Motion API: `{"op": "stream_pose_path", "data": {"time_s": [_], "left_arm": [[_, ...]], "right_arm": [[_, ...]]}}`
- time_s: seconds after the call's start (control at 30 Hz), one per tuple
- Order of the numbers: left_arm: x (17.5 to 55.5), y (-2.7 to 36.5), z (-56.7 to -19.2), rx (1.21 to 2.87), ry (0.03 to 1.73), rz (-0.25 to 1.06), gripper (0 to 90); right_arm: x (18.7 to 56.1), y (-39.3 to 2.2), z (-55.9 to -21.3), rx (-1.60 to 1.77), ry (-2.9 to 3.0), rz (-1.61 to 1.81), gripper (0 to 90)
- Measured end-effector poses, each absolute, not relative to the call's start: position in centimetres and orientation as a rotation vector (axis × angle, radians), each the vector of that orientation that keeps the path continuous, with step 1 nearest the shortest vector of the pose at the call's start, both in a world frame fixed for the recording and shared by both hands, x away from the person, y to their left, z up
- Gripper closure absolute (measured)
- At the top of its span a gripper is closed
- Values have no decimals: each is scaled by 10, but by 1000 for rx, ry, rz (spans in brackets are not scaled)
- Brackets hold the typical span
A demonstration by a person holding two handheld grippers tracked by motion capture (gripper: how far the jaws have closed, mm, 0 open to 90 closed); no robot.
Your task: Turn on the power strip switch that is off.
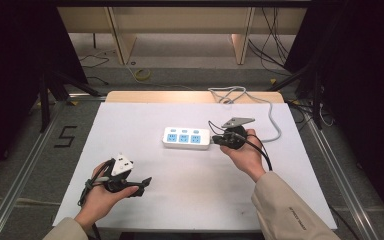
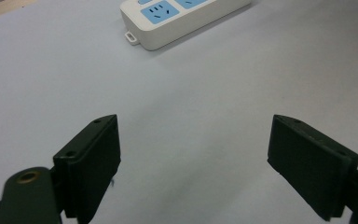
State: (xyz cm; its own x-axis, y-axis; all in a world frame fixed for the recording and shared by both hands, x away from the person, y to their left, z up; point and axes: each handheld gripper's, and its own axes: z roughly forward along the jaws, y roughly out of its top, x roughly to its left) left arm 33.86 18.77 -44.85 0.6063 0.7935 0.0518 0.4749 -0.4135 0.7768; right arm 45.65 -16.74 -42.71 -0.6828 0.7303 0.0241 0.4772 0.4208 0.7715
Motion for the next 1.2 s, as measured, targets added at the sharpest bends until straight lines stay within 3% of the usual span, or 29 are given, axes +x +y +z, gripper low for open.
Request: {"op": "stream_pose_path", "data": {"time_s": [1.2], "left_arm": [[339,188,-448,2072,1004,537,167]], "right_arm": [[484,-145,-433,1058,2389,1067,900]]}}
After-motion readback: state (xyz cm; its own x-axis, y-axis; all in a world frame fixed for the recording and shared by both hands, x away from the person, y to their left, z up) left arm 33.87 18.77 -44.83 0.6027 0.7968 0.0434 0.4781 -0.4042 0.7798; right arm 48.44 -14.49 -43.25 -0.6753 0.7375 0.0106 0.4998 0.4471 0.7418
